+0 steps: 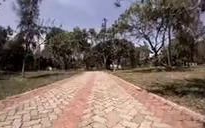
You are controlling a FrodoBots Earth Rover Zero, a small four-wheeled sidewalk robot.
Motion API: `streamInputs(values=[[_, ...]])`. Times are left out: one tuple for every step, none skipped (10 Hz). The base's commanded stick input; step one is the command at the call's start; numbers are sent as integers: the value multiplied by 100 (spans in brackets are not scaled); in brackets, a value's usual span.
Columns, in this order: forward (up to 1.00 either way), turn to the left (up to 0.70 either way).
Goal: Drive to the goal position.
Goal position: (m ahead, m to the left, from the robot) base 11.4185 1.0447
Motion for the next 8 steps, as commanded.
streamInputs(values=[[70, 0], [70, 0], [70, 0], [70, 0], [70, 0], [70, 0], [70, 0], [70, 0]])
